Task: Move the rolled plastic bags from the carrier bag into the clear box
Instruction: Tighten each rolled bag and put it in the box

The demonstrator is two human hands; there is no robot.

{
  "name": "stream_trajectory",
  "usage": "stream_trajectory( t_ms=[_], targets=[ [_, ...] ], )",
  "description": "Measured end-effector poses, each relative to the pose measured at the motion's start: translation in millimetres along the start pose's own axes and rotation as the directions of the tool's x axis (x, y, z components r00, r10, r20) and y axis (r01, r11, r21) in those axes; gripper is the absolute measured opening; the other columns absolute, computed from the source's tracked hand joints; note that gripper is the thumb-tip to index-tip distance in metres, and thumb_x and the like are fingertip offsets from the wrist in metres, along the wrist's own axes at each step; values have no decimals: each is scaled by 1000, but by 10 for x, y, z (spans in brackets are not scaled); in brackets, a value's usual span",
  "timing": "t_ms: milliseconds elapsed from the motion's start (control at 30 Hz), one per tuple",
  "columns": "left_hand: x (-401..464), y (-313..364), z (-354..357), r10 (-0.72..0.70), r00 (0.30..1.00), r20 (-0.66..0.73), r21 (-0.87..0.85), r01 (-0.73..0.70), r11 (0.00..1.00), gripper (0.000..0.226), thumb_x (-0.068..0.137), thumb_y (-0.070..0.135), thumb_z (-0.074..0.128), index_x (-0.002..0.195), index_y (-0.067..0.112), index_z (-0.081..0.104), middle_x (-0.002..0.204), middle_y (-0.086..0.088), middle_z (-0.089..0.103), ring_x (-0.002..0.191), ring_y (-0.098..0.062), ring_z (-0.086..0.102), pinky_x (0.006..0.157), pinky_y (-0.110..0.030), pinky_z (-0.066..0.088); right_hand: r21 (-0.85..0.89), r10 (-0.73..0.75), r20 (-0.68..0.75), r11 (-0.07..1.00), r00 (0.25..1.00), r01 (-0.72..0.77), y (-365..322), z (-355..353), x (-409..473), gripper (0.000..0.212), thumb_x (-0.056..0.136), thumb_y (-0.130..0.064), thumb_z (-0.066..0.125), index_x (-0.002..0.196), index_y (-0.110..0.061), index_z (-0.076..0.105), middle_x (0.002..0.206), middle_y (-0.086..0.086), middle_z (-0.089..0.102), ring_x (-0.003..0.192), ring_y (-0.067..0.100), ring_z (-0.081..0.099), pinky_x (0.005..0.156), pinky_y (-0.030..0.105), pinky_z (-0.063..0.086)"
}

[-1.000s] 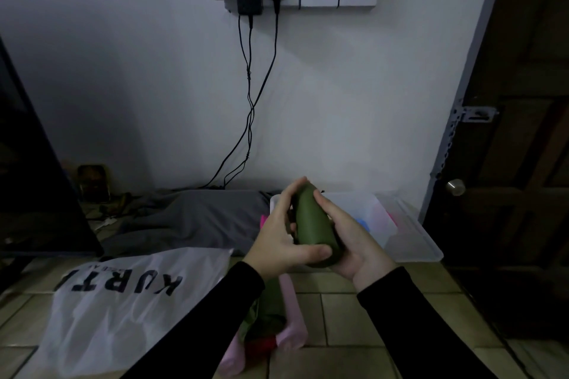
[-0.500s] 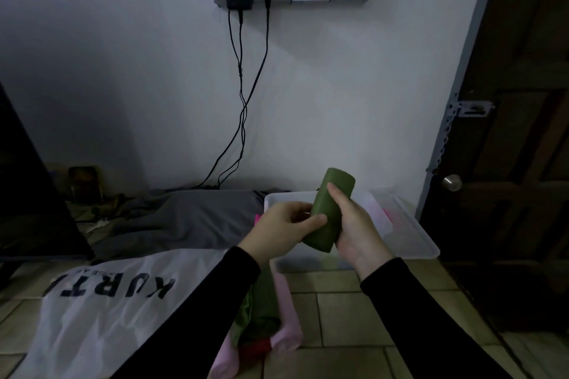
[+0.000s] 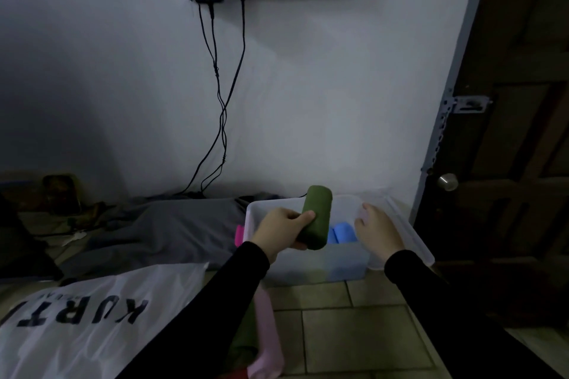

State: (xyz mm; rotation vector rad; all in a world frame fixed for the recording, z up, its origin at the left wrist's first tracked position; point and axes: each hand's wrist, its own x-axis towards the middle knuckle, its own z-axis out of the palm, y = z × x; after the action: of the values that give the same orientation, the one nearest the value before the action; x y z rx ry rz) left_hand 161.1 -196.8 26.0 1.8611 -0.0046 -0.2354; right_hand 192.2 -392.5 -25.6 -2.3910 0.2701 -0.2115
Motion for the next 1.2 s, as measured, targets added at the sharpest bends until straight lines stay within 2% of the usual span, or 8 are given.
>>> stream_trajectory(
  t_ms=[167, 300, 467, 567, 667, 767, 967, 1200],
  targets=[
    [334, 84, 342, -102, 995, -22, 47, 103, 994, 37, 94, 31, 59, 96, -6, 64, 87, -16, 64, 48, -16, 61, 43, -19, 53, 11, 6, 84, 1000, 996, -7, 74, 6, 73, 58, 95, -9, 37, 150, -10, 19, 147, 16, 40, 129, 32, 44, 99, 33, 39],
    [578, 61, 586, -147, 989, -14, 74, 147, 986, 37, 93, 30, 60, 74, -2, 61, 82, -17, 63, 56, -26, 63, 67, -40, 61, 73, 16, 106, 997, 994, -24, 149, 39, 107, 56, 98, -11, 35, 151, -13, 18, 147, 15, 41, 129, 31, 44, 95, 31, 39],
    [710, 4, 801, -129, 992, 9, 206, 125, 971, 29, 93, 29, 59, 78, 4, 55, 81, -14, 59, 68, -25, 58, 66, -31, 54, 69, -1, 98, 998, 995, -6, 238, 95, 168, 51, 100, -17, 31, 150, -14, 22, 135, 20, 49, 118, 34, 51, 80, 26, 35],
    [757, -5, 882, -140, 989, 54, 469, 99, 878, 36, 95, 34, 52, 74, 5, 56, 87, -20, 63, 78, -28, 58, 72, -34, 46, 92, -1, 72, 996, 997, -5, 234, 99, 146, 50, 102, -19, 28, 151, -13, 21, 139, 15, 47, 121, 31, 49, 86, 30, 41],
    [726, 28, 919, -148, 984, 95, 603, 61, 795, 41, 99, 32, 44, 115, -1, 61, 121, -19, 62, 111, -32, 59, 91, -33, 45, 106, -20, 53, 994, 998, 14, 225, 104, 132, 49, 102, -20, 28, 151, -11, 22, 143, 13, 44, 126, 28, 47, 93, 29, 41],
    [729, 69, 965, -117, 985, 127, 682, -1, 732, 41, 104, 24, 33, 130, -2, 52, 137, -20, 51, 126, -33, 48, 102, -34, 35, 123, -41, 35, 992, 999, 36, 233, 106, 146, 50, 101, -18, 30, 150, -11, 23, 145, 11, 44, 128, 27, 46, 96, 28, 40],
    [848, -26, 988, 74, 984, 159, 807, -173, 565, 43, 96, 29, 50, 135, 11, 47, 134, -14, 50, 120, -29, 52, 97, -32, 42, 116, -51, 19, 992, 999, 48, 243, 112, 158, 52, 99, -18, 35, 149, -13, 26, 140, 9, 49, 125, 25, 49, 96, 29, 42],
    [996, 86, 1040, 13, 955, 295, 903, -283, 323, 31, 98, 21, 42, 122, 10, 58, 129, -11, 57, 118, -29, 52, 104, -37, 33, 112, -71, 34, 991, 997, 67, 249, 109, 167, 55, 96, -12, 37, 150, -10, 24, 144, 13, 44, 129, 28, 44, 102, 33, 40]
  ],
)
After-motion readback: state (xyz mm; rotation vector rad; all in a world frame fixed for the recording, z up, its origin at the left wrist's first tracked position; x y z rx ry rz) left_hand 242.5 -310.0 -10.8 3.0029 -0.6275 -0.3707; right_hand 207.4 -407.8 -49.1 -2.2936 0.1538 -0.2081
